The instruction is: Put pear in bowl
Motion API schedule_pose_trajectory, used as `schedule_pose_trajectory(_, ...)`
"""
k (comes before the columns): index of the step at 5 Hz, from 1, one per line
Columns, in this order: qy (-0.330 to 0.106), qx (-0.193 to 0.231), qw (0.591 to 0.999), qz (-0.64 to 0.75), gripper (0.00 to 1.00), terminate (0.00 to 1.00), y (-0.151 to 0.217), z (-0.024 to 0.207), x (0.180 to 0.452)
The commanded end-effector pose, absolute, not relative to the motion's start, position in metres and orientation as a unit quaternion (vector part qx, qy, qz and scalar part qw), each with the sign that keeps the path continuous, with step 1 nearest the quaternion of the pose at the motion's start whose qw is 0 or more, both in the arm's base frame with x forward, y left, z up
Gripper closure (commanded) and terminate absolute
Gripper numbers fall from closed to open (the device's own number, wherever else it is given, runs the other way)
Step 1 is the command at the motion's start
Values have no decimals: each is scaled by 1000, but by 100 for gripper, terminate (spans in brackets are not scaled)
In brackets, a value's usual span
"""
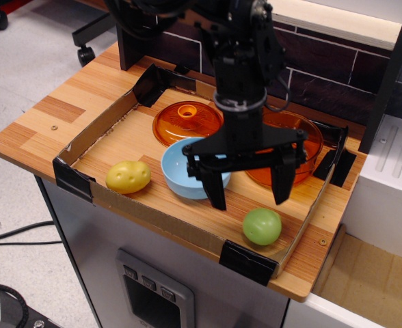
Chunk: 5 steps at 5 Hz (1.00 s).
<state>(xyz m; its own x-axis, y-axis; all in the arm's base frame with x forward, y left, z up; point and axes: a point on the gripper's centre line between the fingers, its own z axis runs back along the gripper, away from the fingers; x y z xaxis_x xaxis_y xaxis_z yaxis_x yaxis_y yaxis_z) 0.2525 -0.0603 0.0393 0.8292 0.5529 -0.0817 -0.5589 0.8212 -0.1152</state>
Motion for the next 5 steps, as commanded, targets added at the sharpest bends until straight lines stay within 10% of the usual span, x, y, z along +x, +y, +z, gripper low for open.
schedule_pose_trajectory(1,51,-47,954,293,0,0,-76,15,246)
schedule_pose_trajectory(2,42,-22,952,302,0,0,-73,0,248)
schedule_pose_trajectory(3,30,-21,948,315,100,0,-66,-2,247)
schedule_pose_trajectory(5,-2,-87,932,352,100,0,-51,71,244)
